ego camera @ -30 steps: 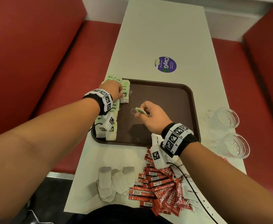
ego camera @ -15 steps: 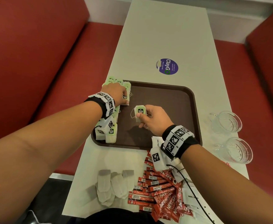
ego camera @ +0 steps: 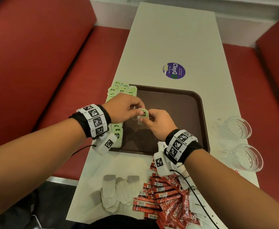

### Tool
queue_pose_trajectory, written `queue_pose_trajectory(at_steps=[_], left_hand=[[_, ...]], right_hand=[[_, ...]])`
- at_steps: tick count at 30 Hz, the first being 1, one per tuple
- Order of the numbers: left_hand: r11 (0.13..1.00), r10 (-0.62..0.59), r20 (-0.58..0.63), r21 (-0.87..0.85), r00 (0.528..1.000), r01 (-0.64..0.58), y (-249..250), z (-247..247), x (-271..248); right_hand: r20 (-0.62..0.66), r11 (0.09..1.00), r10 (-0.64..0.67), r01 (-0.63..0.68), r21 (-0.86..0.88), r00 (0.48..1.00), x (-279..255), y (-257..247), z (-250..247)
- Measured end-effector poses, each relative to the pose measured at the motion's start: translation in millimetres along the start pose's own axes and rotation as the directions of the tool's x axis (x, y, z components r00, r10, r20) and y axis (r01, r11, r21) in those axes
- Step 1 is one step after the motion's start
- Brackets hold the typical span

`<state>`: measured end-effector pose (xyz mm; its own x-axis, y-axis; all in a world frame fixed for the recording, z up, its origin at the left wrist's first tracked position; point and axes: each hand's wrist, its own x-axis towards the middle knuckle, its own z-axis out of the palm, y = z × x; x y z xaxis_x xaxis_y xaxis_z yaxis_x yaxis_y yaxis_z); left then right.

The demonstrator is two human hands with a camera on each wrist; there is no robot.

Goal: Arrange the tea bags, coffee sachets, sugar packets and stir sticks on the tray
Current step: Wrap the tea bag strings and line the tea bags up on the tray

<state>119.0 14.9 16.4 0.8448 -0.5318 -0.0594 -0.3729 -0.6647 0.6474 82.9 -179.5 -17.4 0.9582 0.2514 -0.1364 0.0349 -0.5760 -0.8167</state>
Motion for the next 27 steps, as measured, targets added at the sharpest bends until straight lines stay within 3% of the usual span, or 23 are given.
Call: queue_pose_trajectory(at_steps=[5, 10, 16, 20, 23, 27], left_hand=[[0.993, -0.115, -0.082, 0.016, 0.99, 0.117, -16.3, 6.8, 8.0], [0.915, -0.3, 0.023, 0.291, 0.954, 0.281, -45.1, 3.6, 32.6], [0.792, -0.451, -0.122, 0.401, 0.884, 0.46, -63.6, -0.5, 60.7], [0.787, -0.403, -0.169, 0.437, 0.899, 0.435, -60.7, 6.5, 65.0], [0.793, -0.375, -0.078, 0.489, 0.924, 0.364, -51.2, 17.7, 62.1], [0.777, -0.396, -0.013, 0.529, 0.918, 0.342, -42.2, 25.6, 55.3]], right_hand=[[-0.004, 0.998, 0.043, -0.043, -0.046, 0.999, -3.0, 5.4, 3.8], [0.25, 0.987, 0.063, -0.024, -0.156, 0.966, -22.3, 10.8, 0.1], [0.372, 0.979, 0.041, 0.038, -0.201, 0.927, -43.5, 9.4, -1.1], [0.385, 0.975, 0.041, 0.046, -0.216, 0.922, -56.4, 11.7, 0.2], [0.415, 0.972, 0.045, 0.057, -0.229, 0.909, -67.8, 12.2, 3.8], [0.467, 0.941, 0.03, 0.132, -0.31, 0.884, -82.9, 12.0, 15.2]])
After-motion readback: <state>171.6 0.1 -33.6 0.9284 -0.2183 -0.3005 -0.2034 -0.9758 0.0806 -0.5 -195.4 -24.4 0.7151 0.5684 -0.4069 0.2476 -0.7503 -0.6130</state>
